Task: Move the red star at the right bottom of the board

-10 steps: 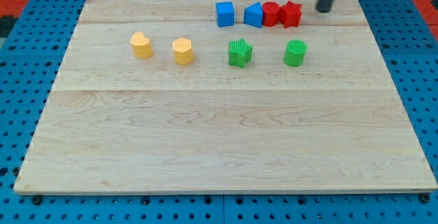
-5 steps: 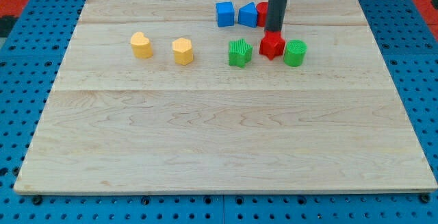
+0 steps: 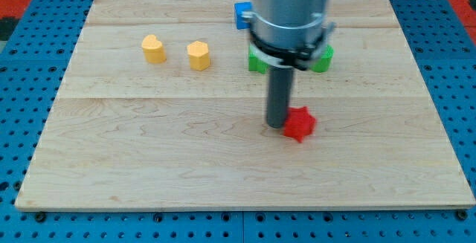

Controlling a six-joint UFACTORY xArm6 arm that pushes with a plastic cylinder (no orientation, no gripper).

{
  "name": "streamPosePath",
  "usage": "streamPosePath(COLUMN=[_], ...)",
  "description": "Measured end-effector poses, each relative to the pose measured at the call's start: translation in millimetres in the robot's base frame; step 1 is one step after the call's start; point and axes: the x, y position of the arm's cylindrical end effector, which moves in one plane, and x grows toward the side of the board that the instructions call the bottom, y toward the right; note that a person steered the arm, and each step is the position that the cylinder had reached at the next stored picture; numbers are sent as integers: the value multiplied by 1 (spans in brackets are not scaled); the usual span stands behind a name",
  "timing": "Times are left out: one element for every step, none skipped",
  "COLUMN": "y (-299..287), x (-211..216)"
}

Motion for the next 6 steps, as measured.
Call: streamPosePath(y=[36,46,79,80,80,114], x=[-2,-18,9,31,20,-63])
